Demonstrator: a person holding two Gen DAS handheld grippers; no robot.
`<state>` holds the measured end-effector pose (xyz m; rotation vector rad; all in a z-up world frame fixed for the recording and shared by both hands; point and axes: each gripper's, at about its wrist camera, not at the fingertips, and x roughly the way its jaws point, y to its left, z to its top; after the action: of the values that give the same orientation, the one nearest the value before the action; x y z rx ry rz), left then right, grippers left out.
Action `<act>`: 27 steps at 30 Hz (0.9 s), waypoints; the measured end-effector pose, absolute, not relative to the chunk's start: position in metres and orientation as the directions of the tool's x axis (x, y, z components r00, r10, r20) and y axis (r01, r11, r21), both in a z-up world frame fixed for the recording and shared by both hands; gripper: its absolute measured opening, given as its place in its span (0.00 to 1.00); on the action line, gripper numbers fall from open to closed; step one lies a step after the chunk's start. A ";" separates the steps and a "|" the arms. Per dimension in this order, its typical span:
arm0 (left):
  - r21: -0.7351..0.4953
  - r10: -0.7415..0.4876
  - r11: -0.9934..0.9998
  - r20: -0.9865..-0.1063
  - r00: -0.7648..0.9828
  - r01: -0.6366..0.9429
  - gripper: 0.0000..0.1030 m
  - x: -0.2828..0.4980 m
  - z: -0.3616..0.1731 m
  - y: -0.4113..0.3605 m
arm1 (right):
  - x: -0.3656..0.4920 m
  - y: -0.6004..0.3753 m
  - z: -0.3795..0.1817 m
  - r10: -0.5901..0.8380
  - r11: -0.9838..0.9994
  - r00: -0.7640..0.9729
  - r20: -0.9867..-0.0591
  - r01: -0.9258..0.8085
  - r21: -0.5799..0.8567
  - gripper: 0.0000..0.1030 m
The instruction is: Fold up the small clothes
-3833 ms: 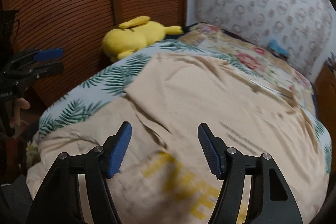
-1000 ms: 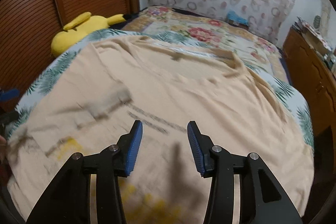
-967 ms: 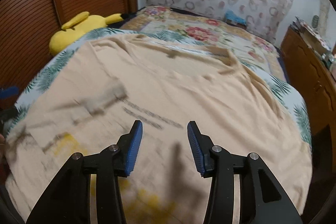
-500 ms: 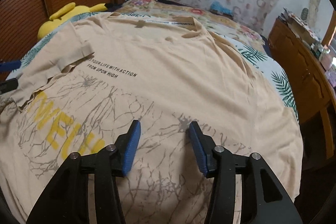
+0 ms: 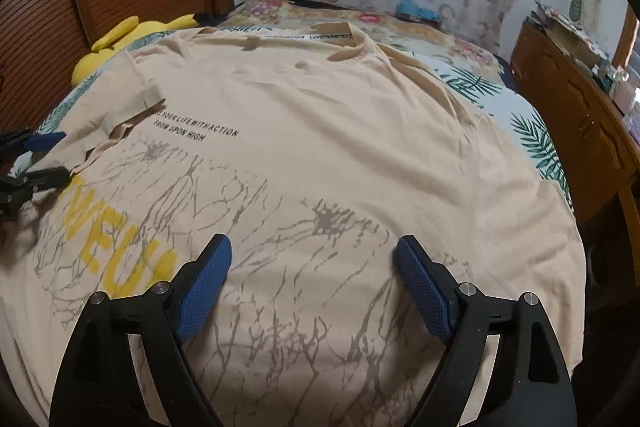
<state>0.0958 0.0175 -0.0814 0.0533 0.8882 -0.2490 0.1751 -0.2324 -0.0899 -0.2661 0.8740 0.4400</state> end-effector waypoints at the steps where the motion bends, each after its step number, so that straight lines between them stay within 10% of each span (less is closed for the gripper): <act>1: -0.051 -0.194 0.968 -0.776 0.600 0.246 0.78 0.096 -0.082 0.015 | 0.172 -0.236 -0.088 0.264 0.881 0.567 -0.780 -0.470 -0.043 0.78; 17: -0.011 -0.188 0.955 -0.797 0.574 0.297 0.98 0.099 -0.085 0.002 | 0.149 -0.423 -0.066 0.088 0.992 0.669 -0.738 -0.130 0.000 0.68; 27: -0.009 -0.185 0.955 -0.798 0.573 0.297 1.00 0.099 -0.085 0.004 | 0.156 -0.439 -0.087 0.189 0.982 0.618 -0.763 -0.141 0.129 0.43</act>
<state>0.0989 0.0036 -0.0852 0.1309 0.9183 -0.2834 0.1563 -0.4388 -0.0869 0.0577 0.8851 0.1900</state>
